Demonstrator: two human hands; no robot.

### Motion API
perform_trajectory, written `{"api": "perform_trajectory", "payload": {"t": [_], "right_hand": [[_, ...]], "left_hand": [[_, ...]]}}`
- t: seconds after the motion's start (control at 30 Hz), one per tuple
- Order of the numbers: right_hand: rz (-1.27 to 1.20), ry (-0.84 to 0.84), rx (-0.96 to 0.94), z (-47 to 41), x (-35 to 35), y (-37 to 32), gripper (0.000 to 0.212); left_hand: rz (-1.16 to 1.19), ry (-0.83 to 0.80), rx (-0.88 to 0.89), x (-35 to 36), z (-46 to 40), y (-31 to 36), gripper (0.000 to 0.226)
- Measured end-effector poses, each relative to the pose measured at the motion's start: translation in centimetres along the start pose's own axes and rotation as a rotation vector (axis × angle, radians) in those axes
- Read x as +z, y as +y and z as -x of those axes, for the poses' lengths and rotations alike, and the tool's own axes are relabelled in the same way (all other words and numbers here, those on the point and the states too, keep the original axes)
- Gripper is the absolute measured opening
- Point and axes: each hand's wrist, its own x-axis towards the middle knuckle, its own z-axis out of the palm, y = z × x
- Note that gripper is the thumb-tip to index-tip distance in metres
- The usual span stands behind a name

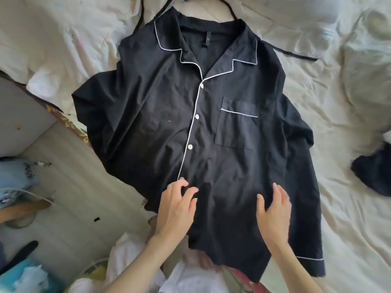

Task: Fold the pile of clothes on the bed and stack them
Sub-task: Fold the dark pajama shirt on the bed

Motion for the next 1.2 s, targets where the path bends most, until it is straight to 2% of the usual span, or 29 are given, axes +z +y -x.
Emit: {"api": "perform_trajectory", "payload": {"t": [0.1,0.17,0.23,0.33,0.47,0.53,0.7,0.87,0.97,1.07,1.2], "right_hand": [[-0.083,-0.064,0.207,-1.0,-1.1,2.9,0.057],[-0.083,-0.085,0.234,-1.8,-1.4,4.5,0.04],[-0.145,-0.144,0.242,-2.7,-1.6,5.2,0.025],[-0.329,-0.266,0.294,-3.9,-1.5,5.8,0.017],[-0.358,-0.237,0.179,-3.9,-1.6,5.9,0.018],[-0.36,-0.22,0.12,-3.7,-1.8,6.4,0.019],[-0.365,-0.24,0.037,-3.2,-2.9,7.8,0.022],[-0.446,-0.29,0.027,-2.8,-3.7,8.6,0.021],[-0.479,-0.298,0.016,-3.1,-4.1,8.6,0.022],[-0.511,-0.277,0.045,-3.4,-4.9,9.1,0.016],[-0.411,-0.274,0.049,-3.4,-6.0,11.2,0.011]], "left_hand": [[0.043,-0.027,0.106,3.1,2.0,3.8,0.023],[0.058,-0.069,0.123,5.1,3.3,6.1,0.021],[0.045,-0.102,0.095,6.8,4.4,7.9,0.023],[-0.01,-0.199,-0.033,9.4,5.9,10.6,0.027],[-0.153,-0.242,-0.186,12.0,7.1,13.9,0.056],[-0.201,-0.245,-0.207,12.3,6.9,15.1,0.059],[-0.286,-0.156,-0.13,13.0,6.7,16.0,0.036],[-0.28,-0.137,-0.179,13.2,5.8,17.5,0.041],[-0.31,-0.132,-0.154,13.4,4.7,18.1,0.024],[-0.307,-0.186,-0.069,13.7,4.7,17.8,0.023],[-0.306,-0.322,0.024,14.1,7.3,18.7,0.023]]}}
